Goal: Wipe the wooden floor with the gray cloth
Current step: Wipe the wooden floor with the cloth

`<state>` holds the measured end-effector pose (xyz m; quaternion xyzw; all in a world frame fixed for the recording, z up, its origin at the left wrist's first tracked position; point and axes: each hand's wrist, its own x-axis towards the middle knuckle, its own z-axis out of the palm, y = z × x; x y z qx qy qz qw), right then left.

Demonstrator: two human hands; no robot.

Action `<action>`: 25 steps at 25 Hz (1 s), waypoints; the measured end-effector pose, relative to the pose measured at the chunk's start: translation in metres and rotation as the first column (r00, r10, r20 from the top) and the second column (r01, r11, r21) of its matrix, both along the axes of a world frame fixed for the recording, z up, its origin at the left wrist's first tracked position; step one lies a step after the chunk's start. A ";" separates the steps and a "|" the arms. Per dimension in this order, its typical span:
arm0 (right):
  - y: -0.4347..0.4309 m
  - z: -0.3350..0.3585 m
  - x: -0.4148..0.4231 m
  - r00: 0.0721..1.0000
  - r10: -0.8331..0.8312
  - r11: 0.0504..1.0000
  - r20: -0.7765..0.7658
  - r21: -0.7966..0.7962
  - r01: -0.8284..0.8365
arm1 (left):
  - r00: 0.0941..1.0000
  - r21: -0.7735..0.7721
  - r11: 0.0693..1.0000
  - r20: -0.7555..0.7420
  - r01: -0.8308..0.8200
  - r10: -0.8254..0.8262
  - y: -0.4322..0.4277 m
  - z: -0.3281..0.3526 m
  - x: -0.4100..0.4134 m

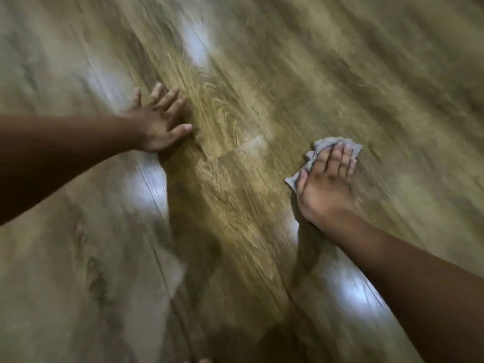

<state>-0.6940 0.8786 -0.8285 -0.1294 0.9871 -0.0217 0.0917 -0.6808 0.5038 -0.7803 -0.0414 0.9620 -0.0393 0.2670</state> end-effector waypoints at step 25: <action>-0.380 0.021 -0.332 0.954 0.282 0.959 0.105 -0.011 -0.282 | 0.780 0.133 0.871 -0.398 -0.472 0.483 -0.044 -0.055 -0.128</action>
